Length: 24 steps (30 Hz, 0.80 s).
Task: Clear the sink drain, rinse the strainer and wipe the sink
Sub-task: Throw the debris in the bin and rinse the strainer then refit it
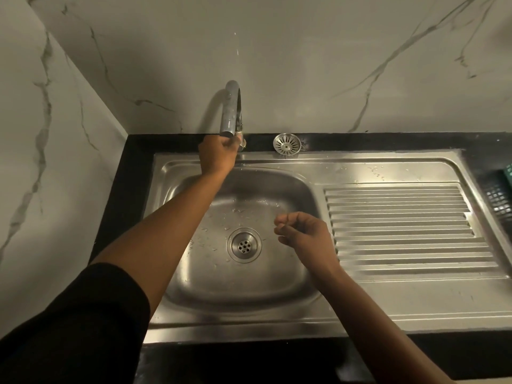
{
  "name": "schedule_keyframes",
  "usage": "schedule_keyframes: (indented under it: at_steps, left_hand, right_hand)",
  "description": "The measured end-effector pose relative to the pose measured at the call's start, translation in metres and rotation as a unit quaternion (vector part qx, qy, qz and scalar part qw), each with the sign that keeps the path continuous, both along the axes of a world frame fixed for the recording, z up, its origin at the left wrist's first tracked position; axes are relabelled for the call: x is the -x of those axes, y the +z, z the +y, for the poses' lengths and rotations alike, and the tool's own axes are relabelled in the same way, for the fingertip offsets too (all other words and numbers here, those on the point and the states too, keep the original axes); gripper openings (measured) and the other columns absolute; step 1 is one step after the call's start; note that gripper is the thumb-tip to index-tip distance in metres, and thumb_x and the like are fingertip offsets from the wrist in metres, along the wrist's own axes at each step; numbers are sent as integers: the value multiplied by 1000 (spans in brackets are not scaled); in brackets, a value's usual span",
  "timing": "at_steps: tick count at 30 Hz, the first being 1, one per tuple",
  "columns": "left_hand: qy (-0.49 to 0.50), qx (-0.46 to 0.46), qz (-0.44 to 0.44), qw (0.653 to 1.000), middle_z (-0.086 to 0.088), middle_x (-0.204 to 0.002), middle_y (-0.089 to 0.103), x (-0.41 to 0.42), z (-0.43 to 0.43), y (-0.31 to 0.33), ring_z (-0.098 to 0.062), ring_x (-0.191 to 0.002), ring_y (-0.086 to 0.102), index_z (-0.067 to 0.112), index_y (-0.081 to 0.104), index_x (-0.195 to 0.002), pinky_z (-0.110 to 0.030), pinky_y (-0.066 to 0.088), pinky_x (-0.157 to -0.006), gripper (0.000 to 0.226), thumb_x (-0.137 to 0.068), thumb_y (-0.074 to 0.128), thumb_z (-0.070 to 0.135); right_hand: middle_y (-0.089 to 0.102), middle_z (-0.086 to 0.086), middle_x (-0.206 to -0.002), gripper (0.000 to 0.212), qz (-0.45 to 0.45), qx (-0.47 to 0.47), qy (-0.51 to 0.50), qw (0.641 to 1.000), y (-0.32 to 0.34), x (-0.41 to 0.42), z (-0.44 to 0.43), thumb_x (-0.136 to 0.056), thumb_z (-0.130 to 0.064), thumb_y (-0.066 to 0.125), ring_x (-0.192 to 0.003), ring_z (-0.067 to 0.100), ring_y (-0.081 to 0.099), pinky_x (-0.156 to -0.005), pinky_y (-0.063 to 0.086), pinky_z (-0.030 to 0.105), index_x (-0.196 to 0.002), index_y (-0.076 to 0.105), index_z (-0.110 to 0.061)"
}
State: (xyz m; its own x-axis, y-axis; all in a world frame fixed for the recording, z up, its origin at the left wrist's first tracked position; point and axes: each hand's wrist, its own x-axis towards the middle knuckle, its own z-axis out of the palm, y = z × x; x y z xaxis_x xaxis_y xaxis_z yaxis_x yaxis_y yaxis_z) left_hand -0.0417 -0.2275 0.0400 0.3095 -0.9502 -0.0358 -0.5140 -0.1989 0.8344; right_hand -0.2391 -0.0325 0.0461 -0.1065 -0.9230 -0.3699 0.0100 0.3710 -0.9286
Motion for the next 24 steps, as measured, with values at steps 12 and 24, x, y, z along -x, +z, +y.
schedule_keyframes:
  at_steps: [12, 24]
  left_hand:
    - [11, -70, 149, 986, -31, -89, 76, -25, -10, -16, -39, -81, 75, -5, 78, -86, -64, 61, -89, 34, -97, 73, 26]
    - [52, -47, 209, 975, -7, -99, 80, -51, 72, -21, -34, -104, 77, 26, 77, -94, -49, 61, -100, 16, -97, 72, 11]
  right_hand:
    - [79, 9, -88, 12, -1, 2, 6, 1000, -8, 3, -41, -94, -2, 72, -82, 16, 74, -74, 61, 23, -95, 77, -12]
    - [78, 12, -82, 7, 50, -48, -172, 983, -41, 9, -185, -90, -10, 80, -70, 22, 75, -68, 65, 33, -94, 75, -7]
